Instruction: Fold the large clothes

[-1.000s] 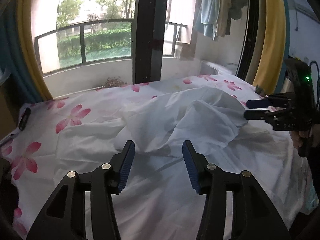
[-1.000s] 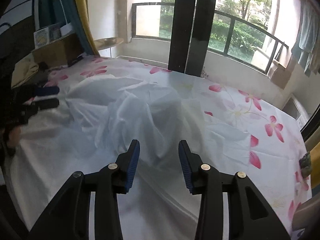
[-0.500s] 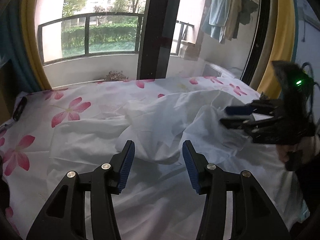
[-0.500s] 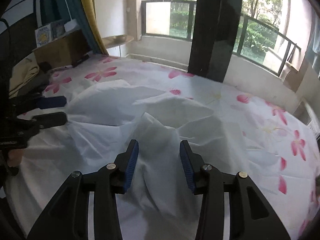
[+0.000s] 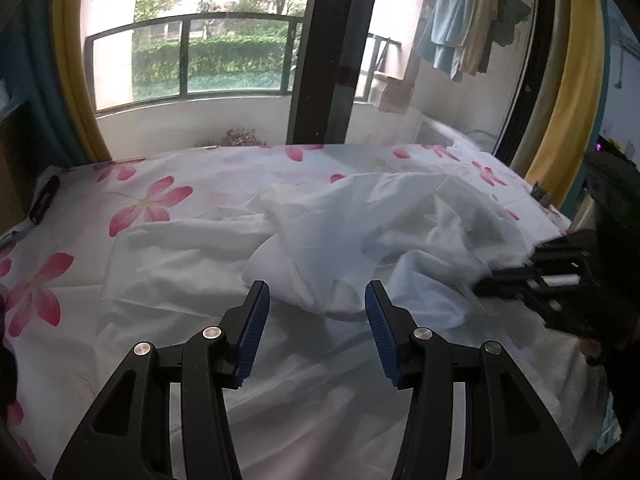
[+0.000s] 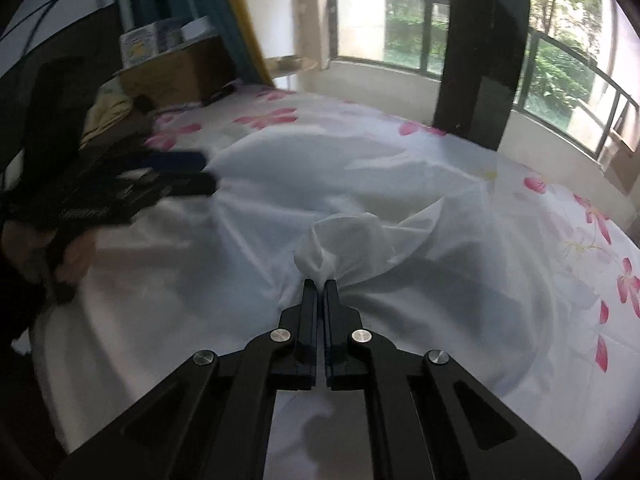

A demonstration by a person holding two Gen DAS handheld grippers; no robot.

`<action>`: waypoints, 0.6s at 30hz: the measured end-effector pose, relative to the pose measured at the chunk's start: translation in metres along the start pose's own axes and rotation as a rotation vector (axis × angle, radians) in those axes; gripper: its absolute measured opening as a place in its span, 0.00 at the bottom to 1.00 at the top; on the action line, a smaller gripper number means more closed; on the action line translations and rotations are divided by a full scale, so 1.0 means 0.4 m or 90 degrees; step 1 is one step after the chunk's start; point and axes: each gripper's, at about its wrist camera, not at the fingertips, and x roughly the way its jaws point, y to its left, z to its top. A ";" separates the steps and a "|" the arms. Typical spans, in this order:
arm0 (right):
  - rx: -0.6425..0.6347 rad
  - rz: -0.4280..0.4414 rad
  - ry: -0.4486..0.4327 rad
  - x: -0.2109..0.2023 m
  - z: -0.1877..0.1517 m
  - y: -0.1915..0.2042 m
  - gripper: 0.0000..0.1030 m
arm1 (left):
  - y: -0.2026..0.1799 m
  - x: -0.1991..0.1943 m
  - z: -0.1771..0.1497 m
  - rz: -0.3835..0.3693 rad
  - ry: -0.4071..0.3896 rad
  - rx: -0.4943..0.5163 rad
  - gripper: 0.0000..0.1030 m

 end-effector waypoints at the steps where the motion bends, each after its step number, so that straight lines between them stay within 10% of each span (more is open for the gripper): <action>1: 0.000 0.007 0.006 -0.001 -0.010 0.006 0.02 | 0.001 0.003 -0.001 0.003 0.006 -0.002 0.51; 18: -0.081 0.034 0.006 -0.067 -0.040 0.056 0.33 | 0.047 -0.005 0.041 0.040 0.015 -0.029 0.51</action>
